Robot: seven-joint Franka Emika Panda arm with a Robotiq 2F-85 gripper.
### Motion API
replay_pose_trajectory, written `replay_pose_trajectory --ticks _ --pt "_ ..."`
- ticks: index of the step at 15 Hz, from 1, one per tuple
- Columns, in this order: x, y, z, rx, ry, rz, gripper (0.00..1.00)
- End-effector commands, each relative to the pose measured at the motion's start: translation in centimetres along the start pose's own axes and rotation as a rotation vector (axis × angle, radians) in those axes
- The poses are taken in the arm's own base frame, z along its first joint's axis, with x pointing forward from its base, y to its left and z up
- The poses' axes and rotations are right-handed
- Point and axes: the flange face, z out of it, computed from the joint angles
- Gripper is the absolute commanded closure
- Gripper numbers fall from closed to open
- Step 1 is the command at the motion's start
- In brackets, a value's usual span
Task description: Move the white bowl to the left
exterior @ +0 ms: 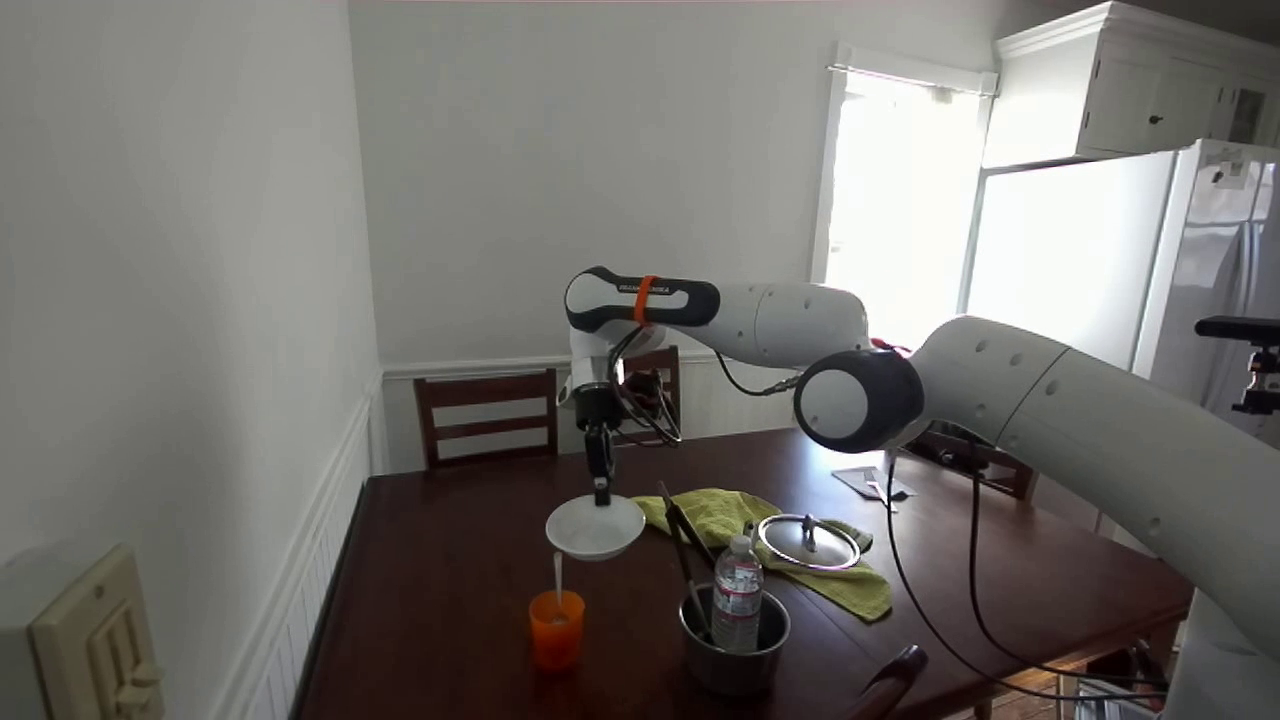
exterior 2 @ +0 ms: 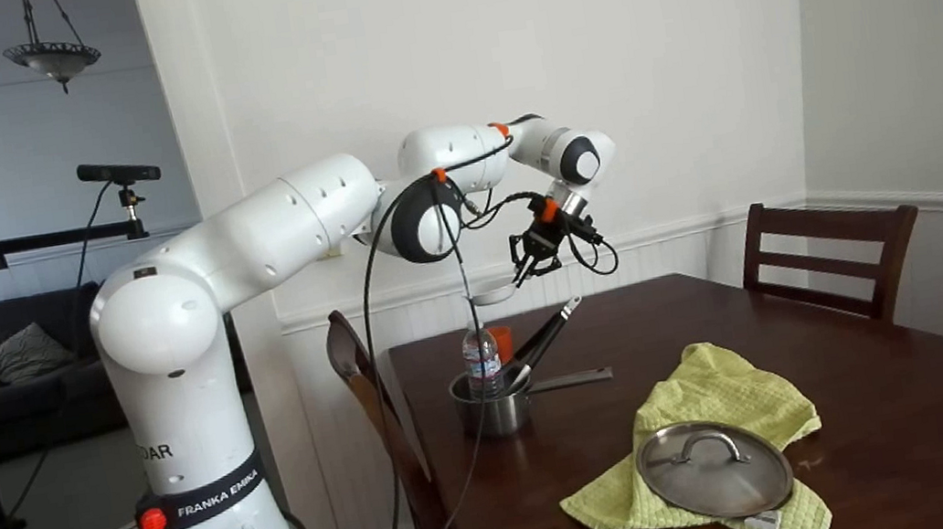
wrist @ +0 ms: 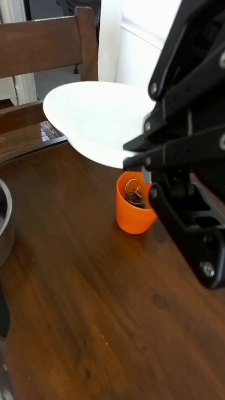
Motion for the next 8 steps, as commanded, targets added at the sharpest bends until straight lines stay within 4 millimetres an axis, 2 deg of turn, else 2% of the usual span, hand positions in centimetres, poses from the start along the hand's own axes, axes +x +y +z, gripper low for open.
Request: replay_pose_trajectory --ticks 1,2,4,6,8 --pt "-0.1 0.1 -0.1 0.001 0.001 0.0 0.93" --pt "-0.3 0.2 -0.2 0.002 0.003 0.0 0.98" --pt "1.4 -0.5 0.3 -0.021 0.035 -0.016 0.98" --pt "4.6 -3.6 2.7 -0.058 -0.001 -0.082 0.98" --pt "6.7 -6.6 5.7 -0.071 -0.085 -0.115 0.98"
